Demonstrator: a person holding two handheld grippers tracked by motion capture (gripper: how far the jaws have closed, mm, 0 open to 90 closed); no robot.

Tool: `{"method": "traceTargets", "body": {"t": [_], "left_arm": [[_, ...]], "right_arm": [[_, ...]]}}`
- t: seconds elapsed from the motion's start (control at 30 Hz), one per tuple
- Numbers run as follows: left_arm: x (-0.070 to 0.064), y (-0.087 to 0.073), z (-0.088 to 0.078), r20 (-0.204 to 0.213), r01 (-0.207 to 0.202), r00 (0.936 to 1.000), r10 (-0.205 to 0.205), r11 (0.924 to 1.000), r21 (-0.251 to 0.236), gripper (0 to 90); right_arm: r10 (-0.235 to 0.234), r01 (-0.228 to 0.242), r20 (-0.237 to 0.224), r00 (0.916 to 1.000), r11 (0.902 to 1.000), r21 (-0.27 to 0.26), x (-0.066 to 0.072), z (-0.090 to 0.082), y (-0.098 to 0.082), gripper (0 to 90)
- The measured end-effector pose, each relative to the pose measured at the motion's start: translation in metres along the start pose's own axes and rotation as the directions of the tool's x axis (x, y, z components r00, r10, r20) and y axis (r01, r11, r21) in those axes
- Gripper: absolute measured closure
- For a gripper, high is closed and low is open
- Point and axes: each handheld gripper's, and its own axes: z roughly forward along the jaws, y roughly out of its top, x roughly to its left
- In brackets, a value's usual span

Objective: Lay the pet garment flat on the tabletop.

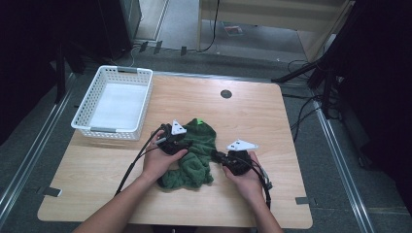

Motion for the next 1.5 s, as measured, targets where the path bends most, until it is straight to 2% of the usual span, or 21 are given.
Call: {"method": "traceTargets", "body": {"t": [0.07, 0.1, 0.23, 0.3, 0.4, 0.43, 0.5, 0.57, 0.63, 0.67, 0.7, 0.77, 0.8, 0.9, 0.93, 1.0, 1.1, 1.3, 1.4, 1.47, 1.5], "left_arm": [[0.000, 0.000, 0.001, -0.004, 0.004, 1.0000, -0.004, 1.0000, -0.006, 56.6], [0.001, 0.000, 0.002, -0.008, 0.003, 1.0000, -0.003, 1.0000, -0.009, 56.3], [0.001, 0.000, 0.002, -0.013, 0.009, 0.9999, -0.009, 0.9999, -0.015, 55.3], [0.001, 0.000, 0.002, -0.003, 0.008, 1.0000, -0.008, 0.9999, -0.014, 54.4], [0.002, 0.000, 0.002, 0.005, 0.009, 0.9999, -0.009, 0.9999, -0.014, 52.4], [0.001, 0.000, 0.002, 0.003, 0.007, 1.0000, -0.007, 0.9999, -0.013, 52.3], [0.000, 0.000, 0.002, -0.005, 0.004, 1.0000, -0.004, 0.9999, -0.014, 52.1], [0.001, 0.000, 0.002, -0.006, 0.003, 1.0000, -0.003, 0.9999, -0.014, 52.1], [0.001, 0.000, 0.003, -0.005, 0.006, 1.0000, -0.006, 0.9999, -0.015, 52.1], [0.000, 0.000, 0.002, -0.004, 0.007, 1.0000, -0.007, 0.9999, -0.014, 52.2], [0.001, -0.001, 0.002, -0.004, 0.009, 1.0000, -0.009, 0.9999, -0.014, 52.2], [0.000, -0.001, 0.002, -0.006, 0.011, 0.9999, -0.011, 0.9998, -0.017, 52.4], [0.001, -0.001, 0.002, -0.008, 0.012, 0.9999, -0.012, 0.9998, -0.016, 52.9], [0.002, -0.002, 0.001, -0.013, 0.026, 0.9996, -0.027, 0.9995, -0.018, 55.8], [0.002, -0.002, 0.001, -0.013, 0.028, 0.9995, -0.029, 0.9994, -0.018, 56.3], [0.002, -0.002, 0.001, -0.013, 0.031, 0.9994, -0.032, 0.9993, -0.020, 56.4], [0.002, -0.002, 0.001, -0.013, 0.035, 0.9993, -0.035, 0.9992, -0.021, 56.5], [0.003, -0.002, 0.001, -0.010, 0.036, 0.9993, -0.036, 0.9992, -0.019, 56.5], [0.003, -0.002, 0.001, -0.007, 0.027, 0.9996, -0.027, 0.9995, -0.015, 55.7], [0.003, -0.002, 0.000, -0.004, 0.025, 0.9997, -0.025, 0.9995, -0.020, 55.1], [0.003, -0.002, 0.000, -0.002, 0.026, 0.9997, -0.026, 0.9995, -0.021, 55.2]], "right_arm": [[0.031, -0.031, 0.030, 0.9991, 0.9995, 0.008, -0.006, 0.001, -0.002, 87.5], [0.023, -0.025, 0.063, 0.9977, 0.9993, 0.027, -0.008, 0.003, -0.003, 87.7], [0.035, -0.036, 0.067, 0.9971, 0.9992, 0.015, -0.010, 0.003, -0.003, 87.4], [0.044, -0.044, 0.045, 0.9980, 0.9990, 0.003, -0.010, -0.001, -0.001, 85.6], [0.056, -0.056, 0.008, 0.9984, 0.9970, -0.053, -0.012, -0.014, 0.007, 75.1], [0.077, -0.077, -0.005, 0.9970, 0.9942, -0.075, -0.014, -0.019, 0.009, 72.7], [0.127, -0.128, -0.022, 0.9917, 0.9836, -0.127, -0.018, -0.029, 0.016, 71.8], [0.140, -0.141, -0.018, 0.9900, 0.9728, -0.184, -0.015, -0.033, 0.026, 73.1], [0.118, -0.122, -0.031, 0.9925, 0.9701, -0.210, -0.004, -0.026, 0.037, 73.0], [0.092, -0.099, -0.043, 0.9948, 0.9725, -0.211, 0.005, -0.019, 0.041, 72.7], [0.053, -0.061, -0.048, 0.9975, 0.9762, -0.208, 0.014, -0.010, 0.043, 72.2], [-0.002, -0.004, -0.038, 0.9993, 0.9874, -0.158, 0.028, 0.012, 0.043, 71.6], [-0.010, 0.006, -0.036, 0.9993, 0.9932, -0.116, 0.032, 0.023, 0.040, 71.2], [-0.028, 0.028, 0.003, 0.9996, 0.9996, -0.005, 0.032, 0.039, 0.028, 72.8], [-0.008, 0.008, 0.006, 1.0000, 1.0000, 0.001, 0.028, 0.039, 0.024, 73.8], [0.072, -0.072, -0.024, 0.9971, 0.9974, -0.001, 0.020, 0.033, 0.017, 75.4], [0.102, -0.101, -0.024, 0.9945, 0.9947, 0.018, 0.017, 0.025, 0.012, 75.7], [0.112, -0.109, -0.044, 0.9928, 0.9928, 0.049, 0.025, 0.020, 0.008, 75.3], [0.102, -0.096, -0.084, 0.9913, 0.9933, 0.064, 0.023, 0.019, 0.012, 69.3], [0.082, -0.080, -0.089, 0.9927, 0.9964, 0.030, 0.019, 0.013, 0.017, 66.7], [0.083, -0.084, -0.080, 0.9934, 0.9964, -0.015, 0.017, 0.006, 0.022, 66.8]]}}
